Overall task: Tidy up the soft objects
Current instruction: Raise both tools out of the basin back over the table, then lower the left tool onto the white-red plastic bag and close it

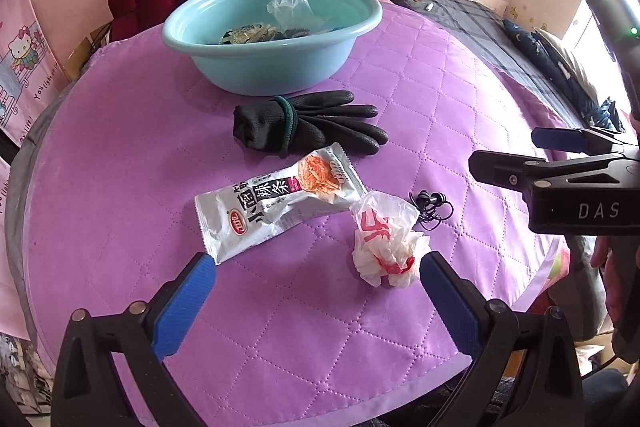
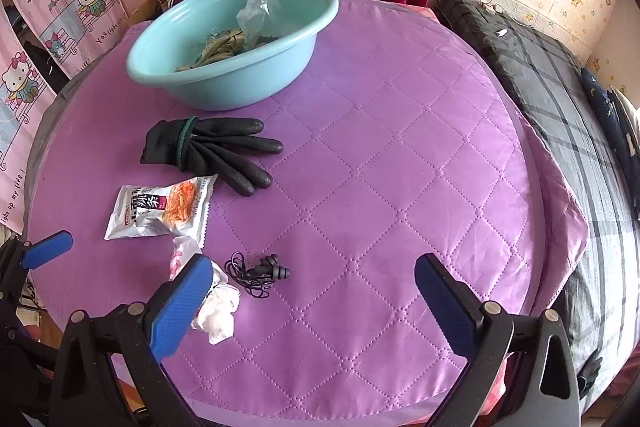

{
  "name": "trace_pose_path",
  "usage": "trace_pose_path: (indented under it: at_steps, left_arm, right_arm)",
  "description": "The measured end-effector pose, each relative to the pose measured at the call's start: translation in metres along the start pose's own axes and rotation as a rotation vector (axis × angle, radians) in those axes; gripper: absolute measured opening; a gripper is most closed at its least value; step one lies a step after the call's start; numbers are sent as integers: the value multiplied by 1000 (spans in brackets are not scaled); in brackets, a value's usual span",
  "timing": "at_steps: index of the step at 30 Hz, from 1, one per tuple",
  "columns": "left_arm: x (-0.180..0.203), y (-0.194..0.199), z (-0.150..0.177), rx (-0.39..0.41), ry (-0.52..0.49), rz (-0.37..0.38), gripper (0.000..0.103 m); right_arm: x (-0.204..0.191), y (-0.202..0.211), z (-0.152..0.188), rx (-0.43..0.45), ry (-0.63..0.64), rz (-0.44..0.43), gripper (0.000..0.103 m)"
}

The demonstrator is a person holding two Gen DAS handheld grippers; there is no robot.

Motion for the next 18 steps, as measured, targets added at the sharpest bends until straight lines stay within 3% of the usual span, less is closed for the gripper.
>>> trace_pose_path:
  at_steps: [18]
  left_arm:
    - [41,-36,5,-89,-51,73,103]
  right_arm:
    - [37,-21,11,-61,-63,22,103]
Point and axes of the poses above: each gripper's, at about its wrist camera, not at the fingertips, and y roughly against the way its jaws point, x to its right, z to its underside, the point moved 4 cm from there along -y, roughly the way its jaws point, and after that the axes turned 13 degrees about -z, right-handed, at the moved point
